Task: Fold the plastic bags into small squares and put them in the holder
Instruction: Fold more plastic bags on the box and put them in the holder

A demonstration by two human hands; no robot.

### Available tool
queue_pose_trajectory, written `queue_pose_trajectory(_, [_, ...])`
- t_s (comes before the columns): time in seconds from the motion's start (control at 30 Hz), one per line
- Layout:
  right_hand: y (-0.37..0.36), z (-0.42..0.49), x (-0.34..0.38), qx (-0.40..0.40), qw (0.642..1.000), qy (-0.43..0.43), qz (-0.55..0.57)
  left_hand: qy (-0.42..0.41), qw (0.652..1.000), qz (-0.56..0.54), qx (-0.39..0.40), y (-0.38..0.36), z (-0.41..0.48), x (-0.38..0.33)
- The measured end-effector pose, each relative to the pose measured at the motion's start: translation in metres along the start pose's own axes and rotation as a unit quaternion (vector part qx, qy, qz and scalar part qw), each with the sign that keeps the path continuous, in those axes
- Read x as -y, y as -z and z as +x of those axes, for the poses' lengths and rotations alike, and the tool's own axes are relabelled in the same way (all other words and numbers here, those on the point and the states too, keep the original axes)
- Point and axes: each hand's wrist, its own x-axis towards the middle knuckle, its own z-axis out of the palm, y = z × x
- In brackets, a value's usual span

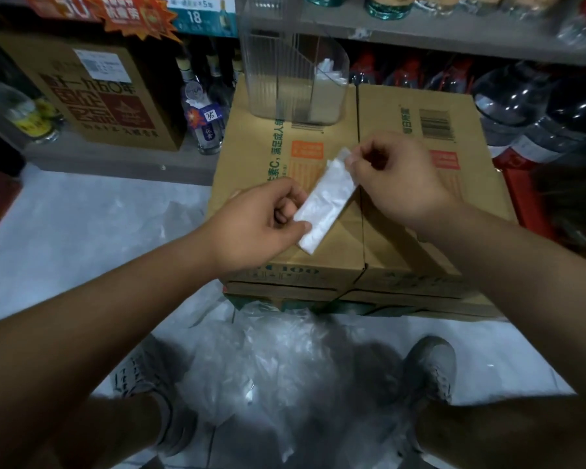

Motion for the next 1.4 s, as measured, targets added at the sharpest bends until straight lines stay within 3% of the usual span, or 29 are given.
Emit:
queue_pose_trajectory(0.27, [-0.006, 0.014, -0.013, 0.022, 0.998, 0.028, -0.059, 0.024, 1.000, 0.010, 0.012, 0.010, 0.005, -0.005])
queue_pose_trajectory(0.47, [-0.010, 0.014, -0.017, 0.031, 0.998, 0.014, -0.056, 0.039, 0.994, 0.094, -0.035, 0.031, 0.008, -0.002])
queue_pose_trajectory(0.63, [-0.010, 0.004, -0.015, 0.035, 0.998, 0.020, -0.049, 0.009, 0.974, 0.213, -0.080, 0.033, 0.007, -0.001])
queue_pose_trajectory(0.8, [-0.006, -0.005, -0.009, 0.054, 0.994, 0.031, -0.090, -0.058, 0.962, 0.264, -0.037, 0.025, -0.002, 0.000])
queue_pose_trajectory(0.93, [-0.005, -0.016, -0.009, 0.054, 0.988, 0.092, -0.109, -0.076, 0.947, 0.312, -0.016, 0.014, -0.010, 0.007])
queue_pose_trajectory(1.2, [-0.005, -0.040, -0.017, 0.043, 0.935, 0.253, -0.245, -0.089, 0.942, 0.315, -0.073, 0.008, -0.015, 0.010])
queue_pose_trajectory(1.3, [-0.005, -0.051, -0.012, 0.106, 0.926, 0.217, -0.290, -0.105, 0.930, 0.342, -0.081, 0.007, -0.017, 0.008])
queue_pose_trajectory(1.4, [-0.004, -0.056, -0.015, 0.184, 0.906, 0.172, -0.339, -0.110, 0.924, 0.367, -0.008, 0.007, -0.019, 0.012])
